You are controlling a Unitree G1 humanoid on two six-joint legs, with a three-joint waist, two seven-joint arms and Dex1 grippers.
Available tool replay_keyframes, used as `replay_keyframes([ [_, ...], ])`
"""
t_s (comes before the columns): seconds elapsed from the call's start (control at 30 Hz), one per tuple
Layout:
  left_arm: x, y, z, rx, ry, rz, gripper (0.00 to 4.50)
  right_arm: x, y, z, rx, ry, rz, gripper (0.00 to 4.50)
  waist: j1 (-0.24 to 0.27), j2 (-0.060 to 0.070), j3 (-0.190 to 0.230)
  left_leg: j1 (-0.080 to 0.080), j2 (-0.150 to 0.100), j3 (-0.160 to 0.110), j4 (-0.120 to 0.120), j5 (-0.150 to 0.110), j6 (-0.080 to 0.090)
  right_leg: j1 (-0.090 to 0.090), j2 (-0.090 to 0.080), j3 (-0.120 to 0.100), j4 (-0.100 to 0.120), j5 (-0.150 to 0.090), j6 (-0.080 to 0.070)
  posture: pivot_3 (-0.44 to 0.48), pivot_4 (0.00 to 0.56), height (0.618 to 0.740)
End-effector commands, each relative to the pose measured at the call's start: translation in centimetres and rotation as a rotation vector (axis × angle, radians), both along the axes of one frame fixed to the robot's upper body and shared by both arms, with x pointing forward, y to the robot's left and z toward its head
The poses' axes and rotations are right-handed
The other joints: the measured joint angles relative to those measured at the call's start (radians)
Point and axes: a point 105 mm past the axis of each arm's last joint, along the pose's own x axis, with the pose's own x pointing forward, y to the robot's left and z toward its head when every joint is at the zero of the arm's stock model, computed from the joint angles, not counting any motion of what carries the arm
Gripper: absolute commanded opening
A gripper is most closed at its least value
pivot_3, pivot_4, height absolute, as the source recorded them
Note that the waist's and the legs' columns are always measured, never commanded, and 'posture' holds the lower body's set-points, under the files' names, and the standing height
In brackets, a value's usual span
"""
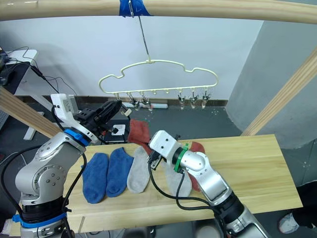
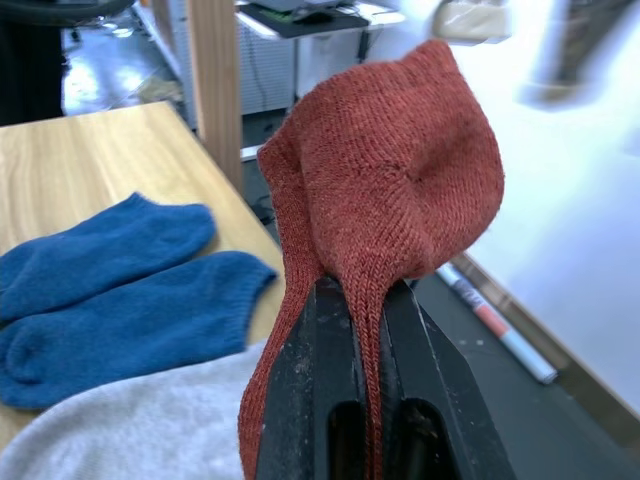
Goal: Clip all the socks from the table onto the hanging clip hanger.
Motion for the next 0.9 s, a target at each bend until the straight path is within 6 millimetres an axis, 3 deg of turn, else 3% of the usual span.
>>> replay_keyframes([
  [0.03,-1.0,-0.8,1.9,-0.005,-0.076,-0.033,0.03,-0.4,1.6,1.2,0.034,-0.05,0.051,0.0,0.005,0.0,0.0,0.0,0.0,0.0,0.0,0.0,0.0,0.0,0.0,0.0,0.0,0.0,0.0,-0.162,0.291,0.74],
  [0.27,-1.3,-0.9,1.9,-0.01,-0.062,-0.041,0.03,0.1,2.4,2.0,0.069,-0.084,0.041,0.0,0.011,0.0,0.001,0.0,0.0,-0.002,0.0,0.0,0.0,0.0,0.0,-0.001,0.001,0.0,0.0,-0.143,0.303,0.74],
  [0.5,-1.3,-0.5,1.7,-0.003,-0.049,-0.029,0.03,1.2,2.1,2.6,0.096,-0.111,-0.016,0.0,0.011,0.0,0.001,0.0,0.0,-0.003,0.0,0.0,0.0,0.0,0.0,-0.001,0.001,0.0,0.0,-0.142,0.301,0.74],
  [0.9,-1.2,-0.4,1.6,-0.005,-0.04,-0.026,0.03,1.3,2.6,3.2,0.138,-0.121,-0.031,0.0,0.011,0.001,0.001,0.0,0.0,-0.003,0.0,0.0,0.0,-0.001,0.0,-0.001,0.002,0.0,0.0,-0.145,0.297,0.74],
])
